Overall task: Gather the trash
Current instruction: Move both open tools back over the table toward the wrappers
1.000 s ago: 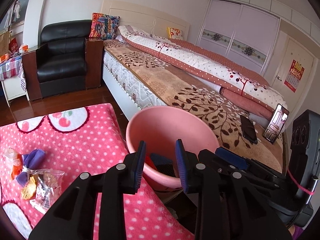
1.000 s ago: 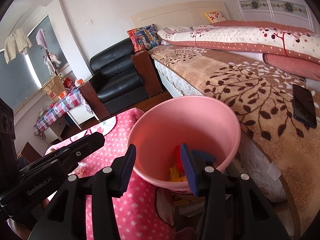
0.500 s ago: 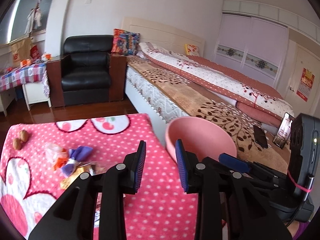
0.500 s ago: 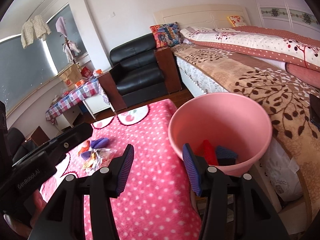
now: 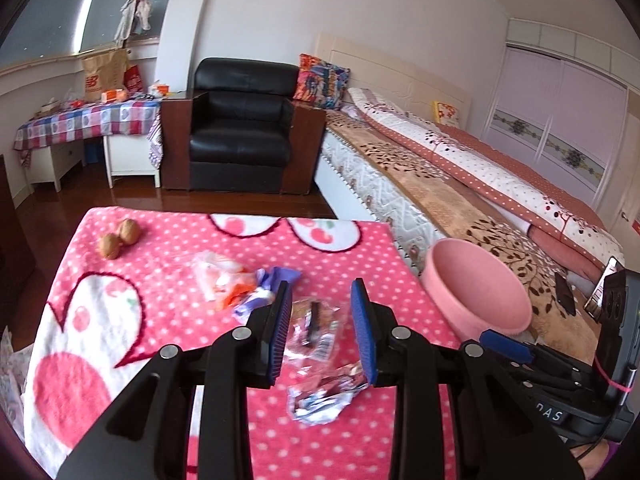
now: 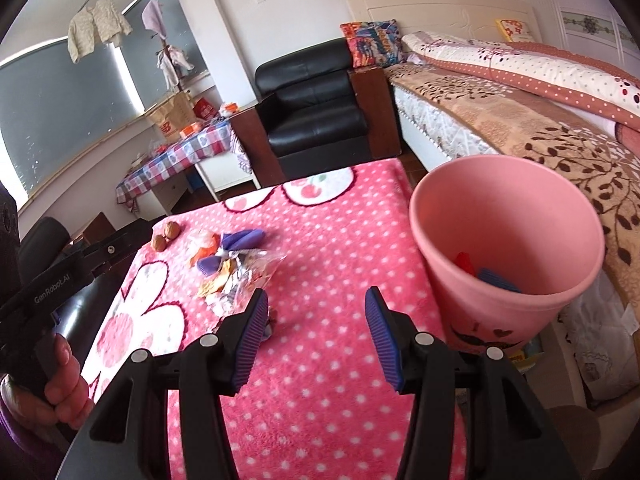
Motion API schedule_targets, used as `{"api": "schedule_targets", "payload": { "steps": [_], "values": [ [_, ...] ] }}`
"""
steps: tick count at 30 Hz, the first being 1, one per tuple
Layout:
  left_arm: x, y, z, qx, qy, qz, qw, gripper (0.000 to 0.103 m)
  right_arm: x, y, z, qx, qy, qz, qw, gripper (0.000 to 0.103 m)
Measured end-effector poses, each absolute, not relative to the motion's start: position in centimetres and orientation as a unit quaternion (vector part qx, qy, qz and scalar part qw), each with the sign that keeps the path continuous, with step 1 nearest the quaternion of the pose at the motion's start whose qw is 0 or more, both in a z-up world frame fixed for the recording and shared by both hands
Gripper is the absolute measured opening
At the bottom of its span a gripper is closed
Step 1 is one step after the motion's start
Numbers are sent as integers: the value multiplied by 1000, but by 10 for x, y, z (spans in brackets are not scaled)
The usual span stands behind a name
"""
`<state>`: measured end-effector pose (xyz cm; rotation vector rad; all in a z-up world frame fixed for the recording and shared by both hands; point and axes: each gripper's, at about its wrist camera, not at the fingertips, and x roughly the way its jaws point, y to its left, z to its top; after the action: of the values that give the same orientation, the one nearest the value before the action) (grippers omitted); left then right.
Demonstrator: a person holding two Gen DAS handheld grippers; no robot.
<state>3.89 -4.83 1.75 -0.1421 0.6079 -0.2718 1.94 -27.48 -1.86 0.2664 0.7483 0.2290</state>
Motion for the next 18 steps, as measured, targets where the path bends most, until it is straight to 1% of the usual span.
{"api": "schedule_targets", "payload": {
  "steps": [10,18],
  "values": [
    [39,-18,-14,-74,335,-97,934,31,27,-249,-32,115,386,140,905,50],
    [65,-5,-27,-96,352,-60,929,30,37,-245,-40,113,397,146,899,50]
  ]
}}
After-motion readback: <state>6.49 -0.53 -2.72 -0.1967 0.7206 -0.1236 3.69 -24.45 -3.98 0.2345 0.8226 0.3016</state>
